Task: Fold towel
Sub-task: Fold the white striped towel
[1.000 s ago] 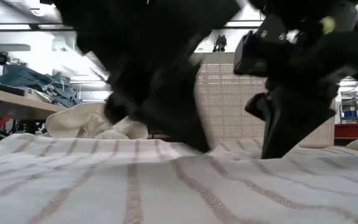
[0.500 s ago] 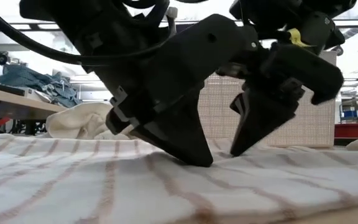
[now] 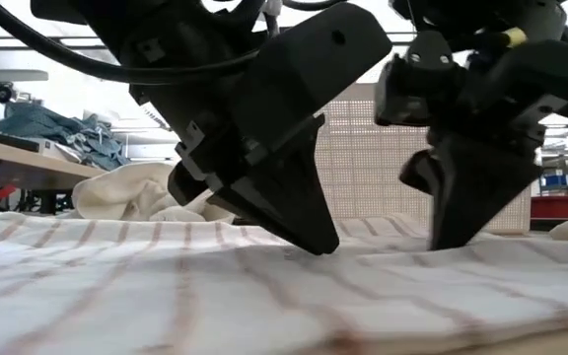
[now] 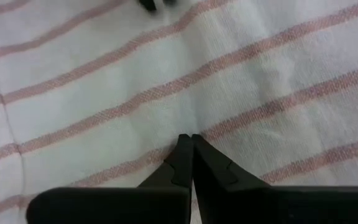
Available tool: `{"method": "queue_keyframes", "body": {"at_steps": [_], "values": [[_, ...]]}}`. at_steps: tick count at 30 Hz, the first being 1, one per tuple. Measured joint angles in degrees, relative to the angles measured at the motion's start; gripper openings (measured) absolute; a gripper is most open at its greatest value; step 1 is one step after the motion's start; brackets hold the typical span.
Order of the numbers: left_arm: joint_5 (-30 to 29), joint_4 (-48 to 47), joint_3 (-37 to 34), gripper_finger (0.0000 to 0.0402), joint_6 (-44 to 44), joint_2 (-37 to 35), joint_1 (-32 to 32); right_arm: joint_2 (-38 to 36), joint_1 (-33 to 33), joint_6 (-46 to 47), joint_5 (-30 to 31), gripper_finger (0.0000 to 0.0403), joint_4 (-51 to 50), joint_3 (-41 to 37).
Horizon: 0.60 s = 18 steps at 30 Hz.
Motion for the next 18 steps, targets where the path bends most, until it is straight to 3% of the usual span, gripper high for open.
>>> {"method": "queue_keyframes", "body": {"at_steps": [18], "values": [[-0.4,-12.9,-0.1,0.0036,-11.8,-1.7,-4.1,-6.8,2.1,-7.0,-0.6,0.0000,-2.5,0.4]]}}
